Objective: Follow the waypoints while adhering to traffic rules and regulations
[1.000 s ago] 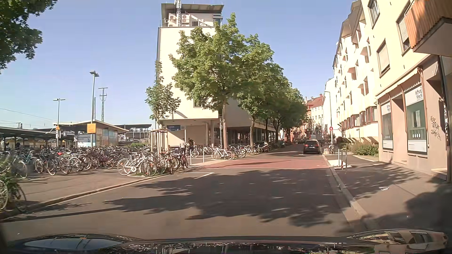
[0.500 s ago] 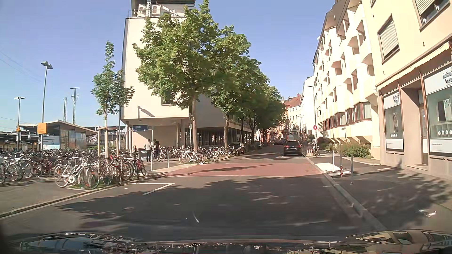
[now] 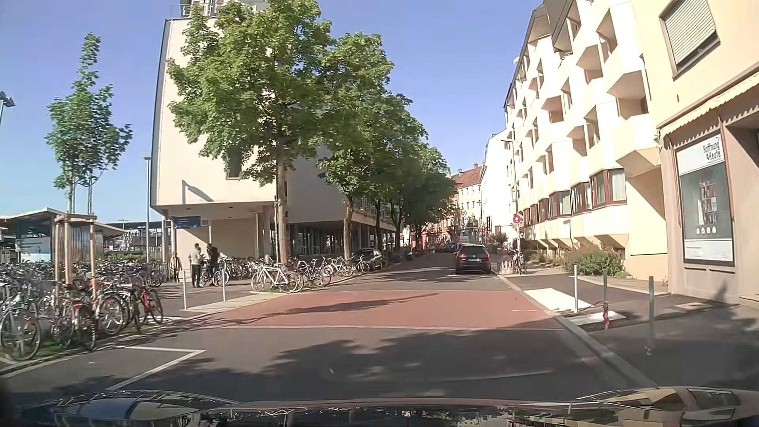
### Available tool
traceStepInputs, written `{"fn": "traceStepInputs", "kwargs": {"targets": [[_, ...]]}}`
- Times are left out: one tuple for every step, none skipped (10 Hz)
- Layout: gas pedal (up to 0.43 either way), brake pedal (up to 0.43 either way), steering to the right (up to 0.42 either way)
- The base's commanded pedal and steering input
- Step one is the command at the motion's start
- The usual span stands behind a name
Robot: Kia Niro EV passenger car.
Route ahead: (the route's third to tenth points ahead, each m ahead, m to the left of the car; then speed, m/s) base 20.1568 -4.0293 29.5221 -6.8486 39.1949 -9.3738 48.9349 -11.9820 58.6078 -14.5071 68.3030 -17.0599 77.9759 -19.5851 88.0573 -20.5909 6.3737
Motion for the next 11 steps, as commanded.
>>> {"fn": "traceStepInputs", "kwargs": {"targets": [[0.059,0.0,0.044],[0.059,0.0,0.037],[0.059,0.0,0.032],[0.059,0.0,0.026],[0.059,0.0,0.024],[0.059,0.0,0.023],[0.059,0.0,0.021],[0.059,0.0,0.021],[0.059,0.0,0.02],[0.059,0.0,0.017],[0.059,0.0,0.014]]}}
